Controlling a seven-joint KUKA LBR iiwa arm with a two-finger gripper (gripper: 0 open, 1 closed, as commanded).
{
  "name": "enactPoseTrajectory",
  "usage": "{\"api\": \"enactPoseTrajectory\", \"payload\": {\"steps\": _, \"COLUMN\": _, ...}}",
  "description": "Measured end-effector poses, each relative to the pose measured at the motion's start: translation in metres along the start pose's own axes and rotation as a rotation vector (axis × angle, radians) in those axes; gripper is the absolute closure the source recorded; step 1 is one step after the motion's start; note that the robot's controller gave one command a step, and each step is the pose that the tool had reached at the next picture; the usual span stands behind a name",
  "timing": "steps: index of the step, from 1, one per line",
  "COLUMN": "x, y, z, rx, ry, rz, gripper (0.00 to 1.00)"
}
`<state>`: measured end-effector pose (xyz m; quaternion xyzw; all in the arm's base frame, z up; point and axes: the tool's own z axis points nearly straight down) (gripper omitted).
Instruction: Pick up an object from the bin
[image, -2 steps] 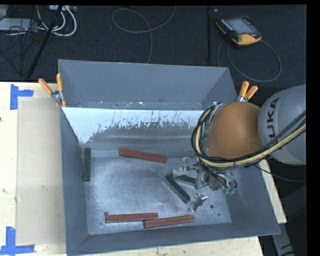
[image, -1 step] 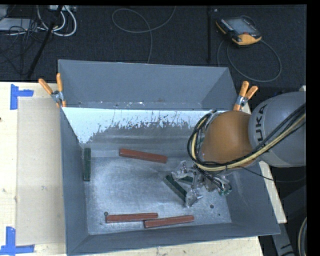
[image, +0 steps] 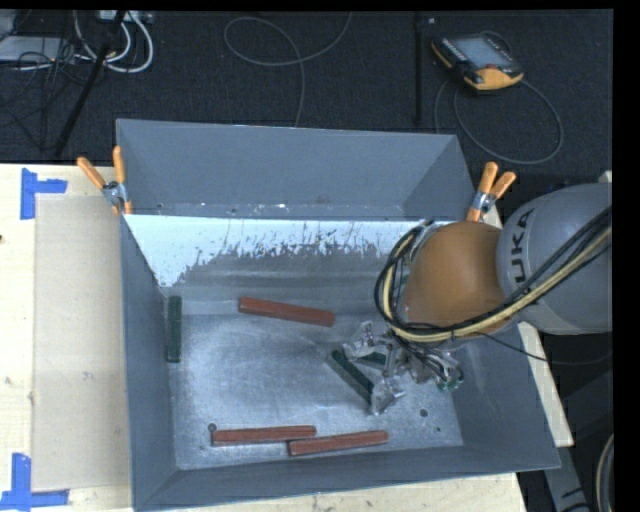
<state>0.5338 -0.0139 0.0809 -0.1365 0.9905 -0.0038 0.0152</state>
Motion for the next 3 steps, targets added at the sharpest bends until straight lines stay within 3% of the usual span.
{"api": "enactPoseTrajectory", "payload": {"steps": 1, "x": 0.018, "y": -0.017, "z": 0.004, "rx": -0.008, "ry": 0.007, "rz": 0.009, "gripper": 1.0}}
{"api": "enactPoseTrajectory", "payload": {"steps": 2, "x": 0.022, "y": -0.042, "z": 0.006, "rx": -0.017, "ry": 0.026, "rz": 0.194, "gripper": 1.0}}
{"api": "enactPoseTrajectory", "payload": {"steps": 3, "x": -0.055, "y": -0.036, "z": -0.172, "rx": -0.01, "ry": 0.018, "rz": -0.017, "gripper": 1.0}}
